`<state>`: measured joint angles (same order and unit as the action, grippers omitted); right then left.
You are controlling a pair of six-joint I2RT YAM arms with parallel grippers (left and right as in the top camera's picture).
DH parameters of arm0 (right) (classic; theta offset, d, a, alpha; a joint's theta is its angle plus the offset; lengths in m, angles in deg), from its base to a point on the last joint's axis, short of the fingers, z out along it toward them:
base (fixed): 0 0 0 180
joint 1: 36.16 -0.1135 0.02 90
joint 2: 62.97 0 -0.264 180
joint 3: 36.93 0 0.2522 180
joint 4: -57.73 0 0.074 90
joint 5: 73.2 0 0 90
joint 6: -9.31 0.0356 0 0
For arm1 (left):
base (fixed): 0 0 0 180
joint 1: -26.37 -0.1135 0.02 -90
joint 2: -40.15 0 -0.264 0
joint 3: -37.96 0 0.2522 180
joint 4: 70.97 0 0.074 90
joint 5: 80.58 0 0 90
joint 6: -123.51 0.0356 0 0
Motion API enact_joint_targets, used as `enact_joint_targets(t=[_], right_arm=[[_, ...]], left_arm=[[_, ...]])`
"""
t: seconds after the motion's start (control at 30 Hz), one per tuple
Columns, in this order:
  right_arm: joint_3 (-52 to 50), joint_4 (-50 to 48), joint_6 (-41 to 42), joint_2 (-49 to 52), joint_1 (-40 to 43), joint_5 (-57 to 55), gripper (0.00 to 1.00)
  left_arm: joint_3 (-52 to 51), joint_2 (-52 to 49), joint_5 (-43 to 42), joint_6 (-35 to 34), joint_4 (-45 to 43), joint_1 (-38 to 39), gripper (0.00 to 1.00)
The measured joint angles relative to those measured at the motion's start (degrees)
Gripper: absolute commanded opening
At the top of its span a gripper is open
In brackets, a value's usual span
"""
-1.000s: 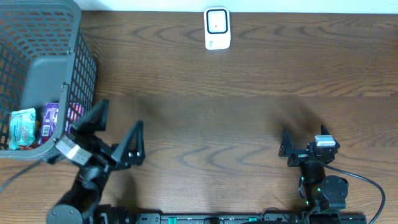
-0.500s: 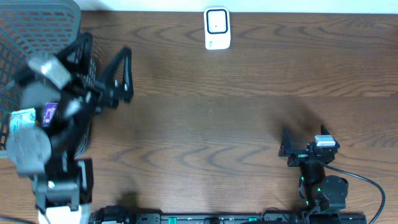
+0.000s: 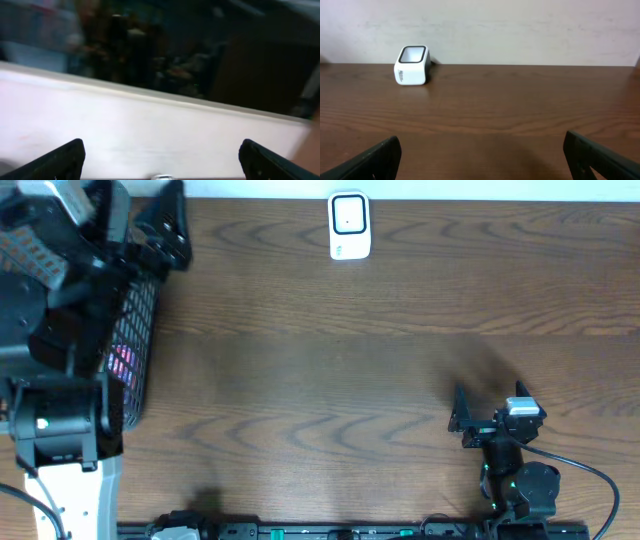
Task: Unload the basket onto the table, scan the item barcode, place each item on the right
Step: 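Reach the left gripper into the basket and grasp the purple package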
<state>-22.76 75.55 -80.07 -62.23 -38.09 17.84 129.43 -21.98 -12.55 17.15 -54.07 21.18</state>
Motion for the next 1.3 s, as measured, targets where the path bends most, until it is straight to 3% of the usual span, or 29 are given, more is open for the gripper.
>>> enact_joint_targets(t=[0.3, 0.53, 0.73, 1.3], right_arm=[[0.00, 0.00, -0.02, 0.00, 0.00, 0.02, 0.99], [0.00, -0.02, 0.00, 0.00, 0.00, 0.02, 0.99], [0.00, -0.02, -0.02, 0.00, 0.00, 0.00, 0.99], [0.00, -0.02, -0.02, 0.00, 0.00, 0.00, 0.99]], left_arm=[[0.76, -3.67, 19.43, 8.90, 10.08, -9.38, 0.98], [0.87, -11.58, 32.44, 11.54, 20.55, -18.82, 0.98], [0.85, -14.97, 35.89, 12.04, 24.63, -22.73, 0.98], [0.92, -25.00, 36.98, 10.56, 43.47, -22.88, 0.98]])
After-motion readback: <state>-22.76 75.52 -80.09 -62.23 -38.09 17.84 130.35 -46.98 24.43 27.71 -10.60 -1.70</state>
